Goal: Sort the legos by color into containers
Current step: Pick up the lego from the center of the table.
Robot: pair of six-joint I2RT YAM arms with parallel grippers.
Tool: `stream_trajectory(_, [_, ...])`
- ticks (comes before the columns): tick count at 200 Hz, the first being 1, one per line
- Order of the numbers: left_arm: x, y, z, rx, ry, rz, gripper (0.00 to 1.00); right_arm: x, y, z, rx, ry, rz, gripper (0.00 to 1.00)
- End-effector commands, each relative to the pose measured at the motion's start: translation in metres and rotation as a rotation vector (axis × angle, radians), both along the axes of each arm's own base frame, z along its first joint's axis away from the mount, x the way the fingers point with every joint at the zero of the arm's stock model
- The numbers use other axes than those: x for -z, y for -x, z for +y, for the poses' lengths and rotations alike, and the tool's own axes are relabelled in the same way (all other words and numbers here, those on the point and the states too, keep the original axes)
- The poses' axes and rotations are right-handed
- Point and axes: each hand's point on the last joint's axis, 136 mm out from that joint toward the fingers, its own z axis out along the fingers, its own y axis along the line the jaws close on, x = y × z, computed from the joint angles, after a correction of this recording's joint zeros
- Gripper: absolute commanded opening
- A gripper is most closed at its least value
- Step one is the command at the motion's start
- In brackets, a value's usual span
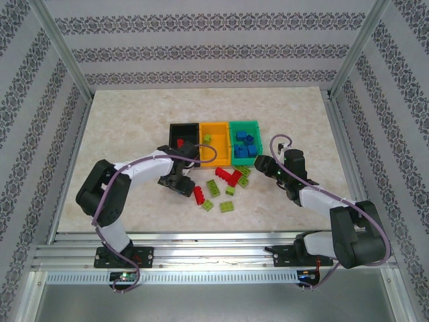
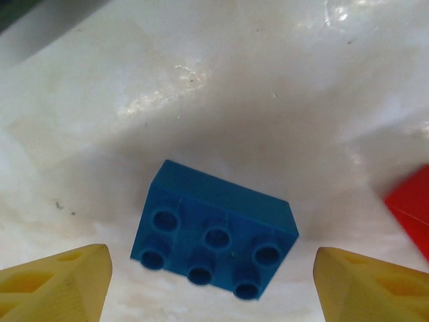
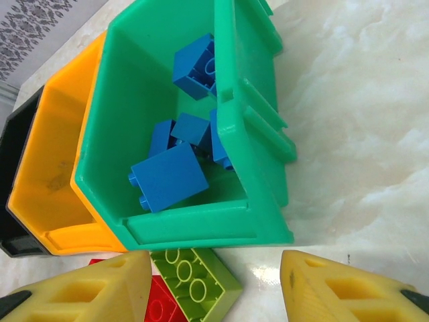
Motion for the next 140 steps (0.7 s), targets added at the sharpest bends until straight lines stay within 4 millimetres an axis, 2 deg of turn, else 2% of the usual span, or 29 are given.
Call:
stream_trajectory(1, [0.004, -0.005, 0.007, 0.031, -0.046, 0.032, 0.78, -0.009, -0.006, 0.004, -0.010, 0.013, -0.032, 0.54])
stream_trajectory(19, [0.008, -0.010, 0.004, 0.041, -0.050, 0.040, 0.75, -0.011, -0.006, 0.004, -0.016, 0.008, -0.036, 0.54])
stream_trajectory(48, [0.008, -0.012, 0.004, 0.035, -0.063, 0.050, 0.66, -0.011, -0.006, 0.002, -0.005, 0.021, -0.038, 0.54])
stream_trajectory(62, [0.005, -0.013, 0.005, 0.026, -0.058, 0.038, 0.54, -0.012, -0.006, 0.003, -0.014, 0.015, -0.038, 0.54])
stream_trajectory(70, [0.001, -0.013, 0.004, 0.017, -0.050, 0.027, 0.52, -0.013, -0.006, 0.004, -0.017, 0.012, -0.042, 0.54])
stream_trajectory(81, [-0.006, -0.013, 0.003, 0.006, -0.033, 0.013, 0.48, -0.013, -0.006, 0.003, -0.012, 0.016, -0.043, 0.54])
stream_trajectory(108, [-0.029, -0.016, -0.006, -0.017, 0.042, -0.042, 0.46, -0.011, -0.006, 0.004, -0.017, 0.008, -0.035, 0.54])
stream_trajectory(140, [-0.065, -0.027, -0.030, -0.044, 0.189, -0.120, 0.45, -0.010, -0.006, 0.003, -0.010, 0.012, -0.031, 0.54])
